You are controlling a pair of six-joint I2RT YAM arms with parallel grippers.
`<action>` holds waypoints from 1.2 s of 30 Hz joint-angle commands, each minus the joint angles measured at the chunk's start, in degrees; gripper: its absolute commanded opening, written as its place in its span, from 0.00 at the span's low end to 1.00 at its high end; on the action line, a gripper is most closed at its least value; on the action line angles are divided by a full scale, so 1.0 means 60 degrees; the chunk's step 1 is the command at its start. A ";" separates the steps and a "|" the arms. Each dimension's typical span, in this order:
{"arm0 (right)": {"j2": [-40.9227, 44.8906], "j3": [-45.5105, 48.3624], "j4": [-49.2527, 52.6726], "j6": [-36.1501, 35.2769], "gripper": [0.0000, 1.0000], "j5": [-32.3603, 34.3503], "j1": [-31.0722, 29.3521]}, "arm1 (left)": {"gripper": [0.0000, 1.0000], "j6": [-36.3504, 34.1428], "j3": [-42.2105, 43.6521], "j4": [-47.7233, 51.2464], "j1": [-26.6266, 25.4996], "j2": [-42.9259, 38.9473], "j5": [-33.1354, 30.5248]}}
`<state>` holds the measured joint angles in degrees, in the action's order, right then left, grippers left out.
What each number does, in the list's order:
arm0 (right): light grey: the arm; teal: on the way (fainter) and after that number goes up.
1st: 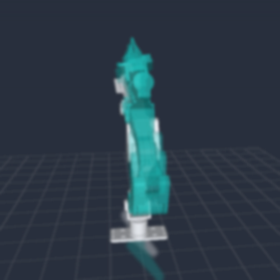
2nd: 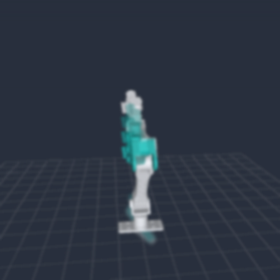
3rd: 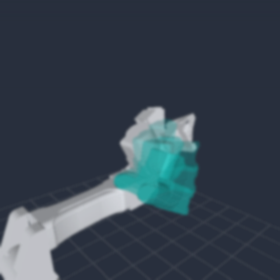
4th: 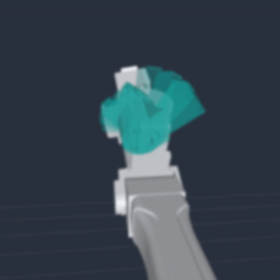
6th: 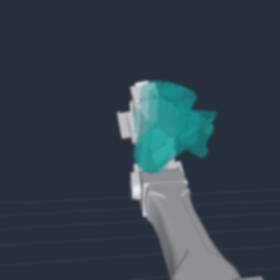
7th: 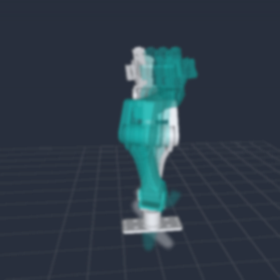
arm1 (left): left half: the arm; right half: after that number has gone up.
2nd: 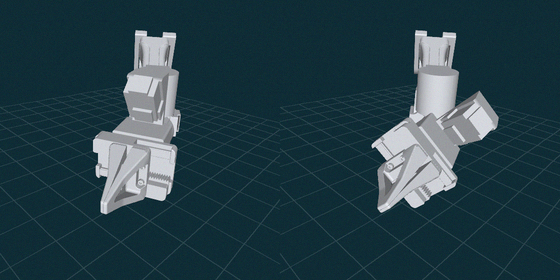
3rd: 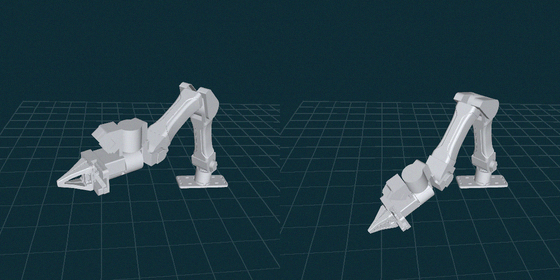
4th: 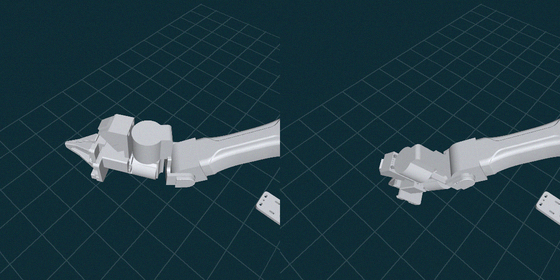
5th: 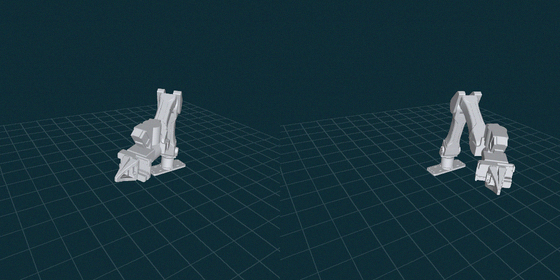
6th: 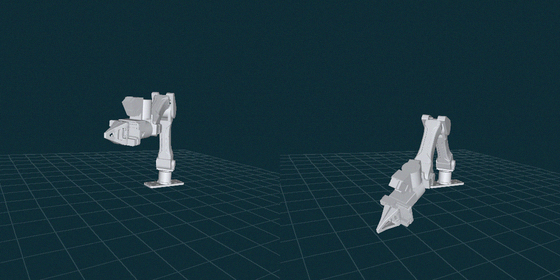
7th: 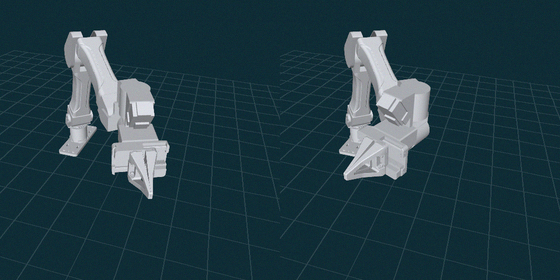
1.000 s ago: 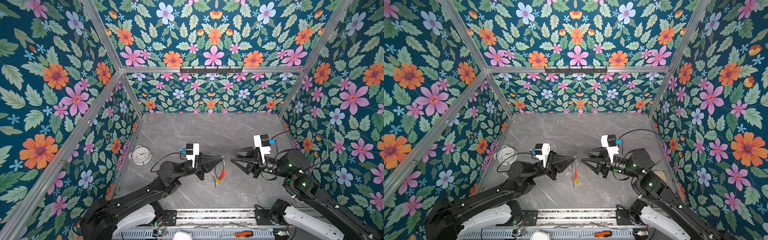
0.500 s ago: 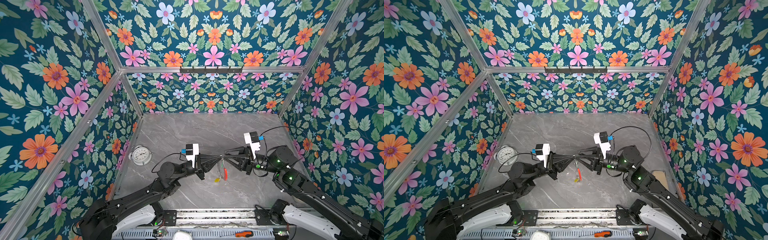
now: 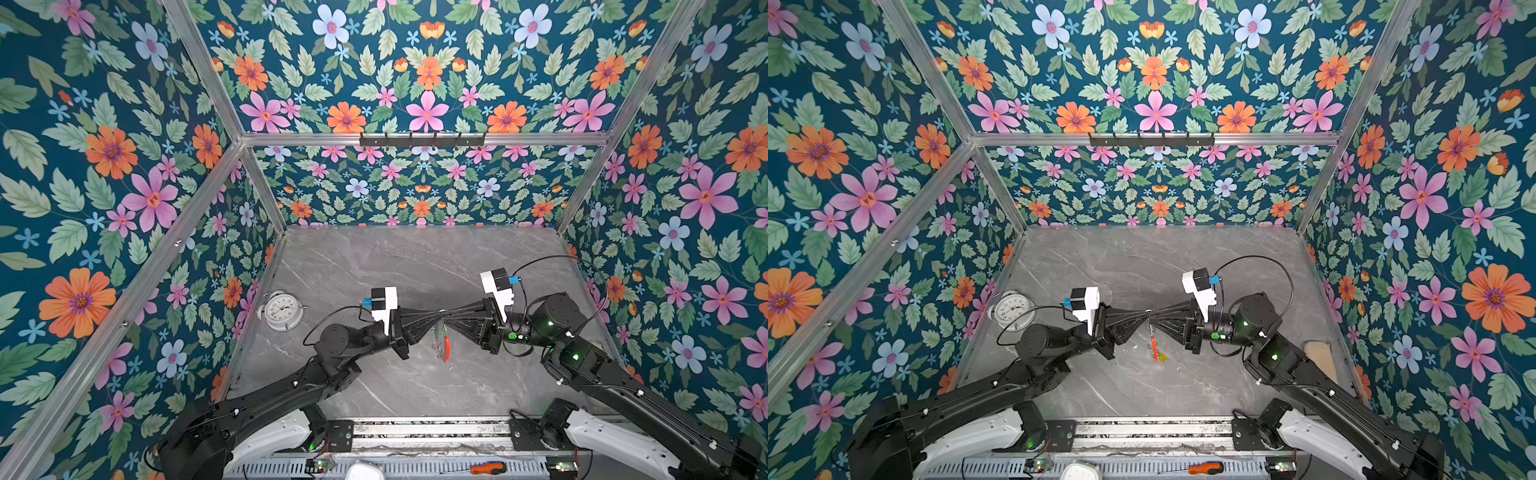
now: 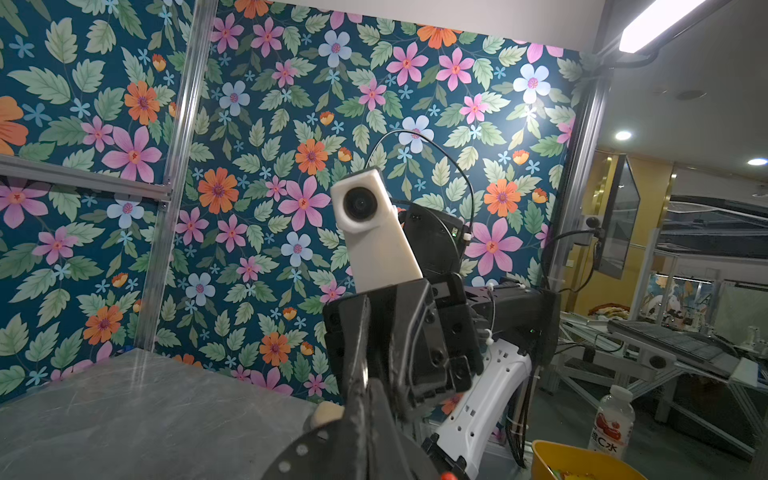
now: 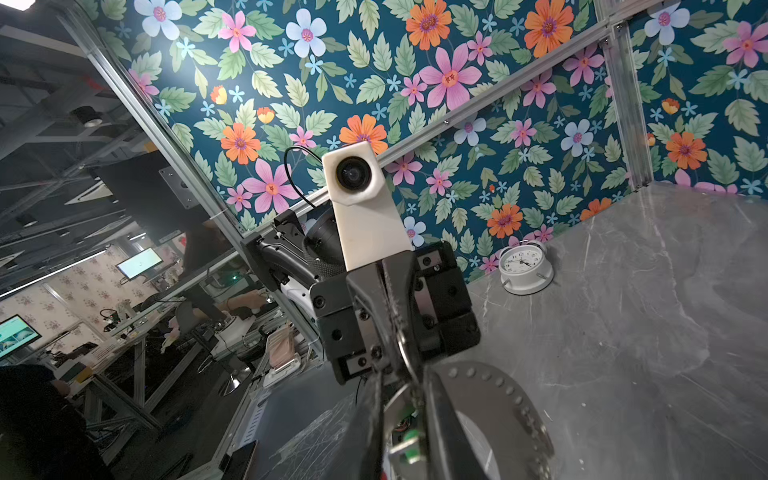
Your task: Remove the keys from the keyring
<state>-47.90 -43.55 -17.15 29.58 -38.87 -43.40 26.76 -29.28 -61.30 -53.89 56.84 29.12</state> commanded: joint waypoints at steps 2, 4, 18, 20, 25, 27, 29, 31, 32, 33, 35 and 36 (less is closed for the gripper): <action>-0.0031 -0.0002 -0.0405 0.0019 0.13 -0.0165 -0.0015 | 0.00 -0.0094 -0.0020 -0.0287 0.0003 0.0033 -0.0034; -0.0030 0.0000 -0.0402 -0.0008 0.11 -0.0157 -0.0018 | 0.00 -0.0088 -0.0027 -0.0287 0.0012 0.0052 -0.0023; 0.0108 -0.0652 0.1945 -0.0960 0.00 0.0522 -0.0018 | 0.31 0.0036 -0.0220 0.0976 0.0005 -0.0296 -0.0237; 0.0160 -0.0839 0.2511 -0.1239 0.00 0.0617 -0.0018 | 0.37 0.0022 -0.0301 0.1593 0.0016 -0.0494 -0.0230; 0.0089 -0.1589 0.4449 -0.2245 0.00 0.0751 -0.0018 | 0.43 -0.0231 -0.0885 0.3717 0.0017 -0.0852 -0.0053; 0.0015 -0.1876 0.5048 -0.2557 0.00 0.0751 -0.0018 | 0.45 -0.0372 -0.1288 0.4716 0.0022 -0.0860 0.0104; -0.0102 -0.2137 0.5585 -0.2823 0.00 0.0764 -0.0015 | 0.47 -0.0523 -0.1760 0.5680 0.0010 -0.0814 0.0353; -0.0185 -0.2350 0.5917 -0.3032 0.00 0.0795 -0.0016 | 0.46 -0.0648 -0.2199 0.6538 0.0017 -0.0724 0.0454; -0.0225 -0.2453 0.6048 -0.3101 0.00 0.0809 -0.0011 | 0.44 -0.0757 -0.2462 0.7038 0.0021 -0.0651 0.0482; -0.0261 -0.2557 0.6161 -0.3161 0.00 0.0823 -0.0005 | 0.43 -0.0821 -0.2662 0.7403 0.0024 -0.0594 0.0505; -0.0365 -0.2737 0.6379 -0.3271 0.00 0.0846 -0.0018 | 0.39 -0.0979 -0.3071 0.8120 0.0029 -0.0482 0.0601; -0.0388 -0.2797 0.6462 -0.3312 0.00 0.0868 -0.0018 | 0.37 -0.1032 -0.3202 0.8386 0.0027 -0.0443 0.0633</action>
<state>-49.89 -59.27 19.09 12.16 -34.30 -43.44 22.85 -46.63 -19.77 -53.82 53.78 31.27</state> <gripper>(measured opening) 0.051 0.376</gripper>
